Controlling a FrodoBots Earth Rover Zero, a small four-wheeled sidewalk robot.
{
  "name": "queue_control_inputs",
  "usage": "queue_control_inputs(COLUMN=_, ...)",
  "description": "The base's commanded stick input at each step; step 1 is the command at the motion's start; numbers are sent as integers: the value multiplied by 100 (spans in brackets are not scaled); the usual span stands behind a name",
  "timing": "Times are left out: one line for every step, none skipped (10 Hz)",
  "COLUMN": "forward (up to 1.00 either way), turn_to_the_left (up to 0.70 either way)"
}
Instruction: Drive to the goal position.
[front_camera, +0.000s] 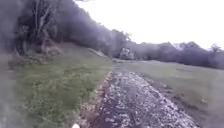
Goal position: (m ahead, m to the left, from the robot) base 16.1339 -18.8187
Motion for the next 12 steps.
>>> queue_control_inputs(forward=70, turn_to_the_left=-10)
queue_control_inputs(forward=70, turn_to_the_left=0)
queue_control_inputs(forward=70, turn_to_the_left=0)
queue_control_inputs(forward=70, turn_to_the_left=0)
queue_control_inputs(forward=70, turn_to_the_left=0)
queue_control_inputs(forward=70, turn_to_the_left=0)
queue_control_inputs(forward=70, turn_to_the_left=0)
queue_control_inputs(forward=70, turn_to_the_left=0)
queue_control_inputs(forward=70, turn_to_the_left=0)
queue_control_inputs(forward=70, turn_to_the_left=0)
queue_control_inputs(forward=70, turn_to_the_left=0)
queue_control_inputs(forward=70, turn_to_the_left=0)
